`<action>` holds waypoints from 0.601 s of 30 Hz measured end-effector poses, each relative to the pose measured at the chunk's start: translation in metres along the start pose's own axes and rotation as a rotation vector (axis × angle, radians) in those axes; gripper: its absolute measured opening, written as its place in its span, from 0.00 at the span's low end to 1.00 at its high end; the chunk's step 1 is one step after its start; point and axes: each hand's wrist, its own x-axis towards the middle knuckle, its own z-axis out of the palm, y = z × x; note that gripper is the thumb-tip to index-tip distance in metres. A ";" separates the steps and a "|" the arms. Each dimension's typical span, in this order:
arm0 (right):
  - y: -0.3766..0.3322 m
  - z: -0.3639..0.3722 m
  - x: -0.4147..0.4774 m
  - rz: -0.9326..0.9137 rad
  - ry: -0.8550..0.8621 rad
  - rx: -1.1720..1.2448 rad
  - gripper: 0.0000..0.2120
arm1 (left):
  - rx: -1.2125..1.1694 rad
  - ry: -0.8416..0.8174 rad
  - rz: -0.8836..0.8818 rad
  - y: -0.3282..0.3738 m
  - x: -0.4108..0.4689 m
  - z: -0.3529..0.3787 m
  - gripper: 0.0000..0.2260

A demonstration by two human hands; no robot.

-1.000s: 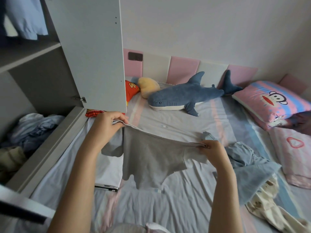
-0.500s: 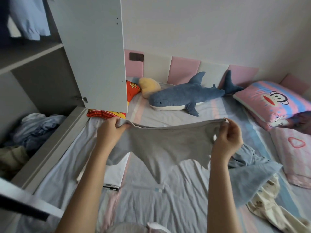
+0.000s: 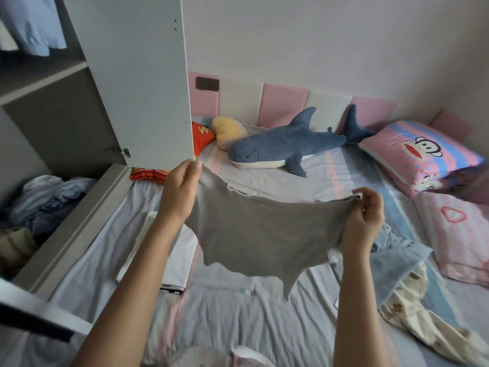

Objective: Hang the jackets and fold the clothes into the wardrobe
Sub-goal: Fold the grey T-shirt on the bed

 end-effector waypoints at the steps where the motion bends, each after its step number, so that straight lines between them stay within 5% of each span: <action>1: 0.000 -0.003 0.001 0.008 -0.060 -0.035 0.18 | -0.035 -0.011 -0.009 0.000 0.001 0.004 0.16; 6: 0.024 -0.014 0.031 0.183 -0.656 -0.473 0.04 | 0.318 -0.376 -0.149 -0.020 0.029 0.014 0.20; 8: 0.037 -0.015 0.050 0.333 -0.992 -0.679 0.09 | 0.496 -0.639 -0.213 -0.032 0.045 0.018 0.18; 11: 0.060 -0.005 0.071 0.148 -1.372 -1.134 0.14 | 0.662 -0.878 -0.130 -0.056 0.071 0.025 0.16; 13: 0.070 0.004 0.089 0.024 -1.271 -1.139 0.12 | 0.715 -0.799 -0.059 -0.065 0.091 0.037 0.11; 18: 0.067 0.029 0.146 0.016 -0.659 -0.928 0.05 | 0.720 -0.334 0.160 -0.052 0.151 0.068 0.12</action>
